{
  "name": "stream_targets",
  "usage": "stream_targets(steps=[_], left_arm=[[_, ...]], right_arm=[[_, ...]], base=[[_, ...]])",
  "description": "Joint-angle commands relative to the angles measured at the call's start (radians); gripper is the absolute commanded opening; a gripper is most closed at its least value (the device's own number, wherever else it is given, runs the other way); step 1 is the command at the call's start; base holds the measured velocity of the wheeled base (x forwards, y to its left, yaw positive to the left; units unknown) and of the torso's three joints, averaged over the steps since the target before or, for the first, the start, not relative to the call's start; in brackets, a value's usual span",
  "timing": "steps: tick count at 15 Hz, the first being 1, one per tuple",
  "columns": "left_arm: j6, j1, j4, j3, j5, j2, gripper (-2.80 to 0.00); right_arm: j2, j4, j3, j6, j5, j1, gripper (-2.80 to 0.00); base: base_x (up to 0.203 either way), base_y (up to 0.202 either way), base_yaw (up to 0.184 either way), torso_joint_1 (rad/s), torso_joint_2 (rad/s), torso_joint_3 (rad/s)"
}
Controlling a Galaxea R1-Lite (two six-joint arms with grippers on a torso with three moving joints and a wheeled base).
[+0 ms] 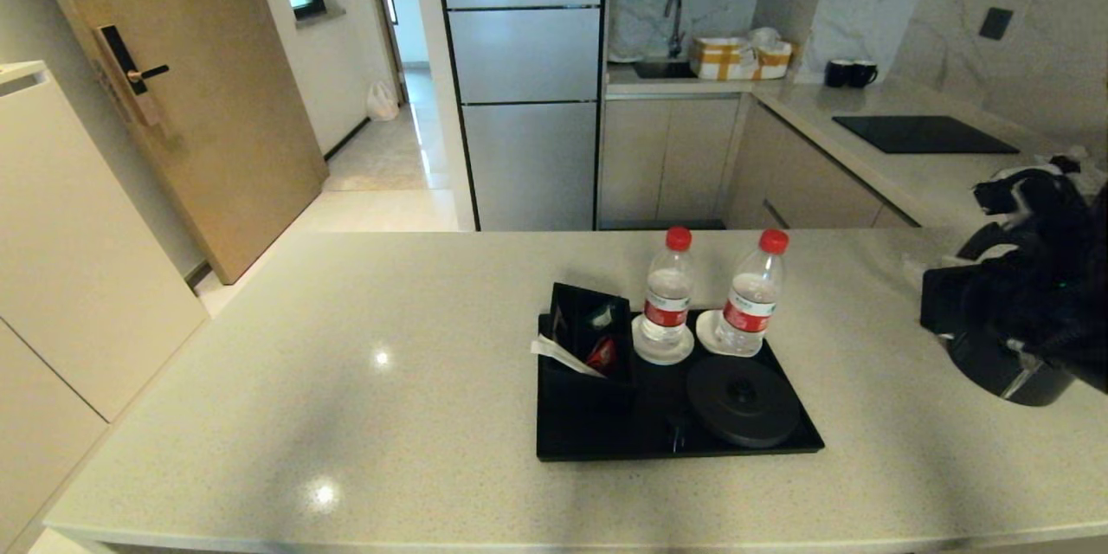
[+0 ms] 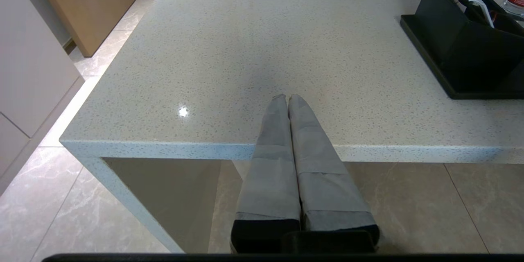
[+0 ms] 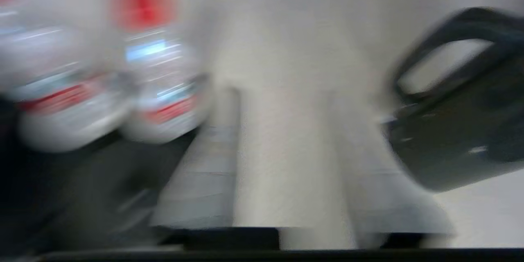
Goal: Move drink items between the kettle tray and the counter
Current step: Pick up the bottled water
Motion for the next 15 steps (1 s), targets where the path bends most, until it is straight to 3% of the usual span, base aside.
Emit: stream_targets(steps=[1,4,6,8,12,15], left_arm=[[0.000,0.000,0.000,0.000,0.000,0.000,-2.80],[0.000,0.000,0.000,0.000,0.000,0.000,-2.80],[0.000,0.000,0.000,0.000,0.000,0.000,-2.80],[0.000,0.000,0.000,0.000,0.000,0.000,-2.80],[0.000,0.000,0.000,0.000,0.000,-0.001,-2.80],[0.000,0.000,0.000,0.000,0.000,0.000,-2.80]], right_arm=[[-0.203,0.209,-0.003,0.038,0.000,0.127,-2.80],[-0.310,0.421,-0.026,0.141,-0.006,0.323,-2.80],[-0.325,0.486,-0.026,0.198,-0.011,0.425,-2.80],[-0.273,0.493,-0.021,0.234,-0.011,0.459,-2.80],[-0.041,0.313,-0.014,0.260,-0.018,0.470,-2.80],[0.107,0.024,0.002,0.258,-0.075,0.503,-2.80]], base=[[0.000,0.000,0.000,0.000,0.00,0.000],[0.000,0.000,0.000,0.000,0.00,0.000],[0.000,0.000,0.000,0.000,0.00,0.000],[0.000,0.000,0.000,0.000,0.00,0.000],[0.000,0.000,0.000,0.000,0.00,0.000],[0.000,0.000,0.000,0.000,0.00,0.000]])
